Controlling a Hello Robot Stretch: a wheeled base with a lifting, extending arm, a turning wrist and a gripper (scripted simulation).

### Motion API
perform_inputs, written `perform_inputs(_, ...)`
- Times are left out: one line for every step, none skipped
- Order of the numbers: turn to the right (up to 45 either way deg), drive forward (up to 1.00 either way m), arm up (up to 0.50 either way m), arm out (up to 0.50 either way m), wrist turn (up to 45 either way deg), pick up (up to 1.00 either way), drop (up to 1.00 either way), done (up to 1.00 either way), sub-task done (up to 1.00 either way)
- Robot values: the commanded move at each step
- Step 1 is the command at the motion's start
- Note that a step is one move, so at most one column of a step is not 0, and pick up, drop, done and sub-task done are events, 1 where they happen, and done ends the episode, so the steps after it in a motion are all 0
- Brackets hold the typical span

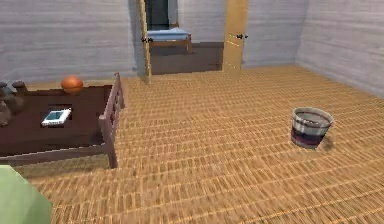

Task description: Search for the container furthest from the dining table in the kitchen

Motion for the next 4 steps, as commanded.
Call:
perform_inputs(0.0, 1.0, 0.0, 0.0, 0.0, 0.0, 0.0, 0.0, 0.0)
perform_inputs(0.0, 1.0, 0.0, 0.0, 0.0, 0.0, 0.0, 0.0, 0.0)
perform_inputs(0.0, 1.0, 0.0, 0.0, 0.0, 0.0, 0.0, 0.0, 0.0)
perform_inputs(0.0, 0.65, 0.0, 0.0, 0.0, 0.0, 0.0, 0.0, 0.0)
